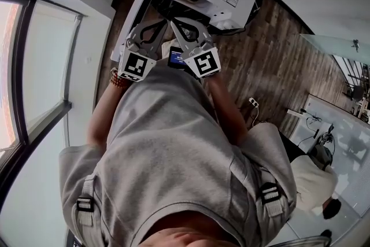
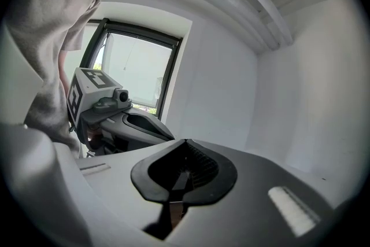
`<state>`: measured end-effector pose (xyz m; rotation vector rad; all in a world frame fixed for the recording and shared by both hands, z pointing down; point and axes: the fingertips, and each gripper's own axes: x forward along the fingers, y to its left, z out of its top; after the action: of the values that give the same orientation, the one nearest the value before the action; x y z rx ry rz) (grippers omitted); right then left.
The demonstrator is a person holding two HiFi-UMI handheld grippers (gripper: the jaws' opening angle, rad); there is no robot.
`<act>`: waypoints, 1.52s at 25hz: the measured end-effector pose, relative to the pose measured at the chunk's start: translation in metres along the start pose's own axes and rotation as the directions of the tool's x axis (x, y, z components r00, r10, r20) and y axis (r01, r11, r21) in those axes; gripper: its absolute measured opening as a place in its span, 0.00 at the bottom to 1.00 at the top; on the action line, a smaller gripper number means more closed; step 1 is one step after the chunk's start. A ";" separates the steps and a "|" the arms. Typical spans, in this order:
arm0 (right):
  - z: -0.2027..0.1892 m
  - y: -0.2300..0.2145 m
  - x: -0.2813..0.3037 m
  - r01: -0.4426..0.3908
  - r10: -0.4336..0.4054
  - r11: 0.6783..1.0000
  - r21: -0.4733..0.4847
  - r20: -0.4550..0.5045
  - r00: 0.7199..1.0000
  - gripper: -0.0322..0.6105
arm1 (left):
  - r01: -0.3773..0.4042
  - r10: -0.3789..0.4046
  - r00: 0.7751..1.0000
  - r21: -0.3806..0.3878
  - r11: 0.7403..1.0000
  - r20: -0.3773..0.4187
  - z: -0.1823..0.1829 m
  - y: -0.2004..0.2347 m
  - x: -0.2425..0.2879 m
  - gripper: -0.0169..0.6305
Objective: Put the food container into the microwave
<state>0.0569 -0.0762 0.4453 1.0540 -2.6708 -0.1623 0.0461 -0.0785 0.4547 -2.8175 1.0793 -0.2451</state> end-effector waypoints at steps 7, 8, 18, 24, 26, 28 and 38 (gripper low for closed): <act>-0.004 -0.003 0.002 0.009 -0.009 1.000 -0.005 -0.012 1.000 0.07 | -0.003 0.003 1.000 -0.004 1.000 -0.002 -0.003 0.004 -0.002 0.02; -0.004 -0.003 0.002 0.009 -0.009 1.000 -0.006 -0.015 1.000 0.07 | -0.004 0.004 1.000 -0.005 1.000 -0.003 -0.003 0.005 -0.003 0.02; -0.004 -0.004 0.008 0.013 -0.014 1.000 -0.016 -0.023 1.000 0.07 | -0.009 0.009 1.000 -0.015 1.000 -0.007 -0.004 0.009 -0.006 0.02; -0.007 -0.004 0.008 0.017 -0.018 1.000 -0.025 -0.036 0.999 0.07 | -0.015 0.015 1.000 -0.016 1.000 0.001 -0.004 0.011 -0.008 0.02; -0.004 -0.005 0.010 0.022 -0.024 0.999 -0.046 -0.024 0.999 0.07 | -0.014 0.014 1.000 -0.017 1.000 0.000 -0.005 0.011 -0.008 0.02; -0.004 -0.005 0.012 0.024 -0.025 0.998 -0.050 -0.021 0.999 0.07 | -0.014 0.014 1.000 -0.018 1.000 -0.001 -0.006 0.012 -0.008 0.02; -0.012 -0.003 0.013 0.019 -0.020 1.000 -0.016 -0.042 0.999 0.07 | -0.011 0.011 1.000 -0.027 1.000 -0.007 -0.010 0.014 -0.009 0.02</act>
<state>0.0532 -0.0875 0.4593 1.0671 -2.6186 -0.1624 0.0283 -0.0834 0.4608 -2.8356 1.1073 -0.2411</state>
